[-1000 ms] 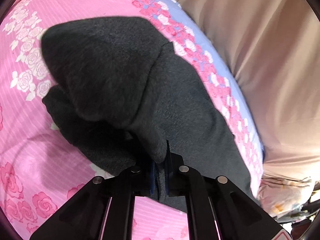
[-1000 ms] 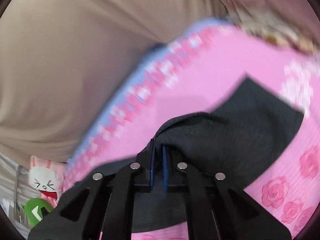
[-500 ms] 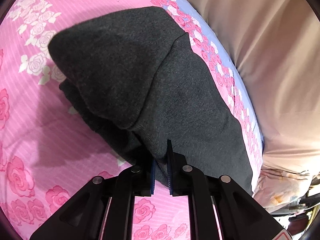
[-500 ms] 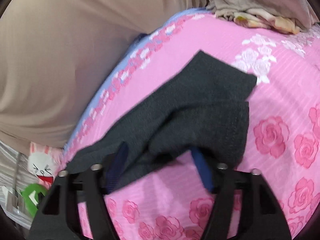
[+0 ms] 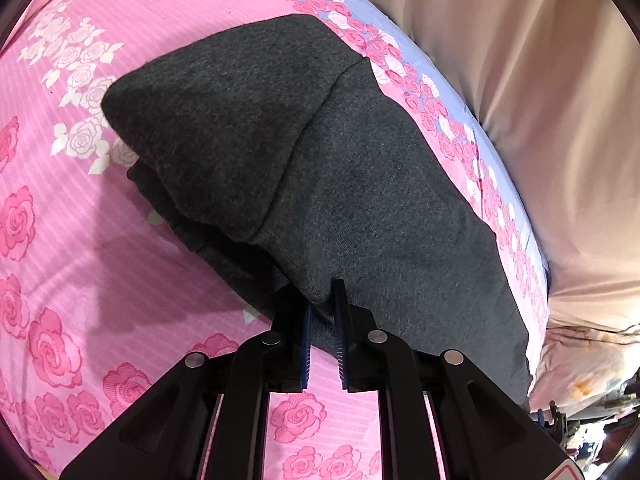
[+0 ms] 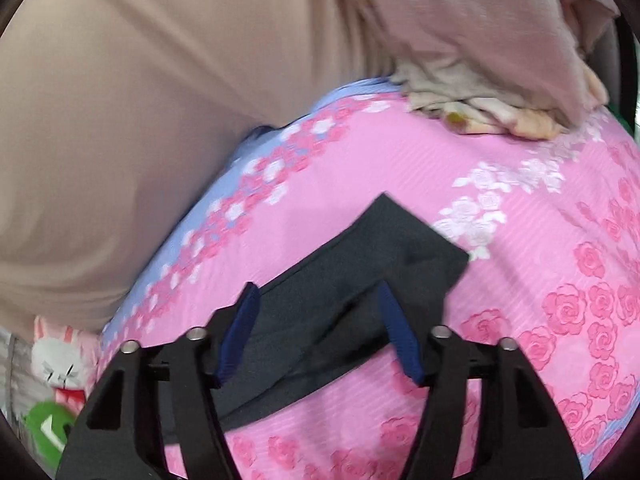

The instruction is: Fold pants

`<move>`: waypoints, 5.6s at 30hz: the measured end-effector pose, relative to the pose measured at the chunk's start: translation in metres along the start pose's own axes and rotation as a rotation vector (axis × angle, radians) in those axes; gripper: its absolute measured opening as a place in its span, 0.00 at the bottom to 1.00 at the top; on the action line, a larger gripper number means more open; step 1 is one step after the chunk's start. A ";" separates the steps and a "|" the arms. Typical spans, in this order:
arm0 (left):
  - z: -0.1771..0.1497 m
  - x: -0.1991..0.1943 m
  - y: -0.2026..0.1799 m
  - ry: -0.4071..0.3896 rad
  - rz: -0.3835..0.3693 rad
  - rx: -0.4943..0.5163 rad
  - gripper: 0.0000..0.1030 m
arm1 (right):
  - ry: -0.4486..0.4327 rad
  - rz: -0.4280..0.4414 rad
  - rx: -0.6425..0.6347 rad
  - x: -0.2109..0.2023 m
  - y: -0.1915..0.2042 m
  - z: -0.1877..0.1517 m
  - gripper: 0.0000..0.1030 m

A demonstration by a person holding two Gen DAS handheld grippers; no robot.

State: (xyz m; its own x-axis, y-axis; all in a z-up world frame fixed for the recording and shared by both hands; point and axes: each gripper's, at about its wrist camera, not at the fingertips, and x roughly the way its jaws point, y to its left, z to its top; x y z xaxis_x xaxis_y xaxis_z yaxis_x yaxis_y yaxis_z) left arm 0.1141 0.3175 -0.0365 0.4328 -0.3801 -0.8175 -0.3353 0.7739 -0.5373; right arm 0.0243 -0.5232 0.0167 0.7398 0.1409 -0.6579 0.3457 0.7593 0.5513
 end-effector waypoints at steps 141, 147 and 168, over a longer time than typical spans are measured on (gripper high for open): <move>-0.056 0.014 -0.049 -0.344 0.366 0.280 0.73 | 0.102 0.089 -0.590 0.178 0.256 -0.099 0.07; -0.095 -0.002 -0.097 -0.510 0.327 0.392 0.75 | -0.145 -0.236 -0.377 0.064 0.075 -0.039 0.47; -0.130 0.055 -0.142 -0.530 0.431 0.456 0.81 | -0.086 -0.257 -0.295 0.073 -0.065 0.042 0.07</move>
State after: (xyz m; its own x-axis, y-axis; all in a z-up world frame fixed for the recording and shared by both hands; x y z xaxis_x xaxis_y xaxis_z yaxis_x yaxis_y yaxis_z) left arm 0.0772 0.1208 -0.0318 0.7199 0.1992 -0.6649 -0.2391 0.9705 0.0318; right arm 0.0799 -0.5891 -0.0455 0.7009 -0.1218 -0.7028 0.3545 0.9145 0.1951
